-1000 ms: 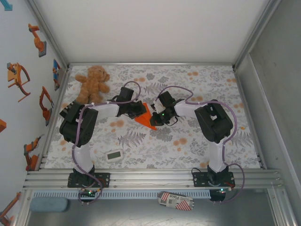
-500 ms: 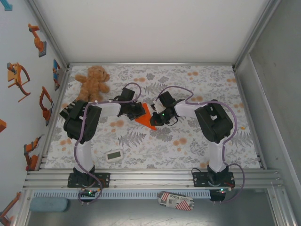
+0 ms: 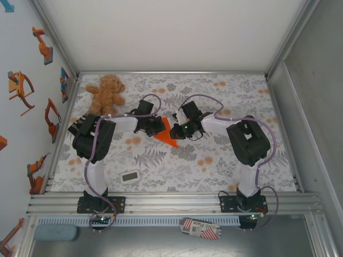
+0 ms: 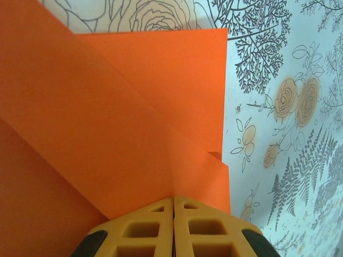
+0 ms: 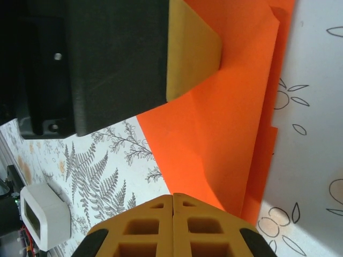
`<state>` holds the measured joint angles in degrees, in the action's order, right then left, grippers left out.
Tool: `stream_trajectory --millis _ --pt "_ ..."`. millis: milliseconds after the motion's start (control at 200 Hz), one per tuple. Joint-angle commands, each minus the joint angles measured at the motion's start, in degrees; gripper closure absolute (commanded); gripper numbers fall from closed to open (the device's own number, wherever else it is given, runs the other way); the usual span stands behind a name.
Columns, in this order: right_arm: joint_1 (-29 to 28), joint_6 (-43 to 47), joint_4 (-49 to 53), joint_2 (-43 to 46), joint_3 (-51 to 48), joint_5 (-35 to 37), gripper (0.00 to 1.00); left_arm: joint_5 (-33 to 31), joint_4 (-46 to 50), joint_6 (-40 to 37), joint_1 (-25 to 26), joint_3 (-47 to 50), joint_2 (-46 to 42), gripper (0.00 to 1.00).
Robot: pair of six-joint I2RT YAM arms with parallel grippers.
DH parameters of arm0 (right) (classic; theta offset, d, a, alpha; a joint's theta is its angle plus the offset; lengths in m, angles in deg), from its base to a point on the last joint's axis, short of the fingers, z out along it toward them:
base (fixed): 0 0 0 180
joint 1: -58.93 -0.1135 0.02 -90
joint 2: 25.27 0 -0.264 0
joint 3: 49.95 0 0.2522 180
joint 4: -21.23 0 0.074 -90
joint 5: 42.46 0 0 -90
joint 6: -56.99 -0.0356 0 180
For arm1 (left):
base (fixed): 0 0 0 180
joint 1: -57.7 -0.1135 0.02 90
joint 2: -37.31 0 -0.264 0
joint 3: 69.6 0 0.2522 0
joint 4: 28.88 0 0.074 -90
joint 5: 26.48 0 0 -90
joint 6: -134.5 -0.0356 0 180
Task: Fold a paper plane with a square sheet of paper (pick it up from the middle)
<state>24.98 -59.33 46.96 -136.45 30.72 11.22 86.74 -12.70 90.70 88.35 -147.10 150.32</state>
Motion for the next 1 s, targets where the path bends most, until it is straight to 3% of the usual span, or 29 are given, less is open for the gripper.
stream_trajectory --millis 0,996 --pt "-0.32 -0.07 1.52 -2.06 2.34 0.77 0.97 -3.7 5.31 -1.57 -0.51 0.53 3.29 0.93" --pt "-0.21 6.21 11.5 0.52 -2.88 1.27 0.99 -6.96 12.21 -1.02 -0.48 -1.56 5.73 0.93"
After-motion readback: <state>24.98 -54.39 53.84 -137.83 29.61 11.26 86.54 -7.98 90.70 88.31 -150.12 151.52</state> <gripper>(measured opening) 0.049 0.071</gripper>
